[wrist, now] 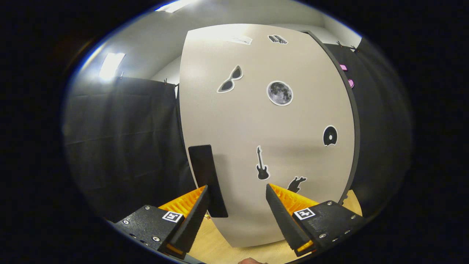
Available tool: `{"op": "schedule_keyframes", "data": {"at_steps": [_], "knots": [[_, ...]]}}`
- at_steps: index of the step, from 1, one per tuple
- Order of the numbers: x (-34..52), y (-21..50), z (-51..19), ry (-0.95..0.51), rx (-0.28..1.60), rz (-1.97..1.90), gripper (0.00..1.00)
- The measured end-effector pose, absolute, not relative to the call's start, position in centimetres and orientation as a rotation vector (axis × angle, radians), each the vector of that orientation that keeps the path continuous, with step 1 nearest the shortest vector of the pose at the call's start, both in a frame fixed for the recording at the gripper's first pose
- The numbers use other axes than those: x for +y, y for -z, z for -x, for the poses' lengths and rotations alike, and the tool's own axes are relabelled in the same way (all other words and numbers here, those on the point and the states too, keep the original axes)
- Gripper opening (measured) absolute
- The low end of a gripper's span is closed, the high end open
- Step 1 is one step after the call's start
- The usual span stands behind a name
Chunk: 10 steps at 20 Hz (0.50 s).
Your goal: Open the shoe cabinet door, grab the shoes and put them into the shoe cabinet, then close the shoe cabinet door.
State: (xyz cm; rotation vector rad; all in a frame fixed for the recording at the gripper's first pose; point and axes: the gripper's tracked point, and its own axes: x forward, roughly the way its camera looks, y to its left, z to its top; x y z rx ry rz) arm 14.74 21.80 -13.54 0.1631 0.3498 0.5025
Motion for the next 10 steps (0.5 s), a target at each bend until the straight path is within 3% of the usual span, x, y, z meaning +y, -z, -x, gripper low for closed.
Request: {"op": "schedule_keyframes", "data": {"at_steps": [7,10], "knots": [[23.3,13.7,-17.0,-0.441,0.348,-0.106,0.95],[22.7,10.6,-17.2,-0.406,0.279,-0.098,0.95]]}}
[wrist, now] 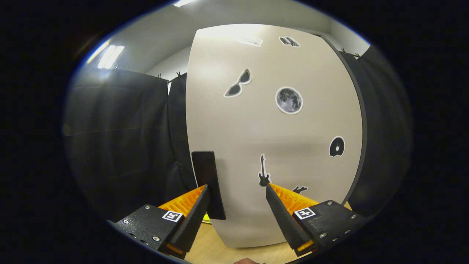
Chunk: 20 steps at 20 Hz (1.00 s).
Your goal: Open the shoe cabinet door, grab the shoes and put them into the shoe cabinet, then close the shoe cabinet door.
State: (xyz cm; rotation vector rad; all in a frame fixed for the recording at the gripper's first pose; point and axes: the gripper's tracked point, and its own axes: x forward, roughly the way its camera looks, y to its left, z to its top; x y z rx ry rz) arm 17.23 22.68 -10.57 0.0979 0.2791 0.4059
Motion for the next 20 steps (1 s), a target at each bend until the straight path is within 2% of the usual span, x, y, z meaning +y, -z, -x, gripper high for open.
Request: {"op": "schedule_keyframes", "data": {"at_steps": [10,20], "knots": [[17.4,-1.8,-16.1,-0.210,0.076,-0.008,0.95],[13.8,-4.9,-13.5,-0.102,0.000,0.001,0.95]]}}
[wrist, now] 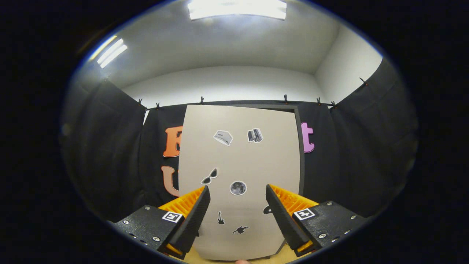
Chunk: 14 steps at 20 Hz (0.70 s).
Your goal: Open the shoe cabinet door, grab the shoes and put them into the shoe cabinet, then close the shoe cabinet door.
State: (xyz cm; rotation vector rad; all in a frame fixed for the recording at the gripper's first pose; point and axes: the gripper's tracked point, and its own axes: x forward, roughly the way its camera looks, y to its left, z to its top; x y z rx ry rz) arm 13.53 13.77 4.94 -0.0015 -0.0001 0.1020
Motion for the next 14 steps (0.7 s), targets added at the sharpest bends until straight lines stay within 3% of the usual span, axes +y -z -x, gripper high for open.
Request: {"op": "schedule_keyframes", "data": {"at_steps": [14], "knots": [[12.5,-3.6,-12.3,-0.093,0.030,0.057,0.95]]}}
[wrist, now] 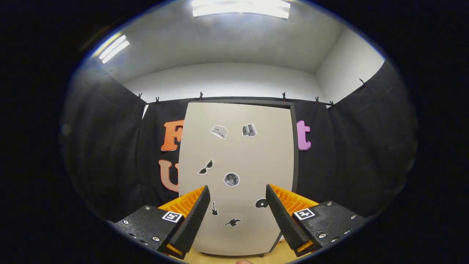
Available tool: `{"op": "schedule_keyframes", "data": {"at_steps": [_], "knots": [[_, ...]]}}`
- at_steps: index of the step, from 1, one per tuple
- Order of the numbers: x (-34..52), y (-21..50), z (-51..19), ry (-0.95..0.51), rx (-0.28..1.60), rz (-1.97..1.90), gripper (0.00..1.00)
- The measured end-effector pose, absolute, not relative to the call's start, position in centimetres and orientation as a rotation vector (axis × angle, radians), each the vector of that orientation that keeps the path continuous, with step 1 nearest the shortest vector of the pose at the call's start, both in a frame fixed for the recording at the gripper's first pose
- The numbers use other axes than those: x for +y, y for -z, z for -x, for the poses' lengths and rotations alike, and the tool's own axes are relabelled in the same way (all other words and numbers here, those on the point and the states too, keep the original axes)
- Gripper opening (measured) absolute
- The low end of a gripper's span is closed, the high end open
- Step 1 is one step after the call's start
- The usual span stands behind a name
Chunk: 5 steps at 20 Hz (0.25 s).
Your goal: Open the shoe cabinet door, grab the shoes and put them into the shoe cabinet, then close the shoe cabinet door.
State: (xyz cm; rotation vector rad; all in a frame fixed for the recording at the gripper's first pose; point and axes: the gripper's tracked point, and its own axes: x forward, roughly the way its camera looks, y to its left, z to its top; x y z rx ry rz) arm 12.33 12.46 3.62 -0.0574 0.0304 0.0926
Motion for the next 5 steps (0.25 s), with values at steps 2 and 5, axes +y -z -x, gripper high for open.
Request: {"op": "schedule_keyframes", "data": {"at_steps": [2,5], "knots": [[12.64,-3.45,-12.21,-0.097,0.040,0.065,0.95],[13.04,-3.68,-11.71,-0.117,0.038,0.059,0.94]]}}
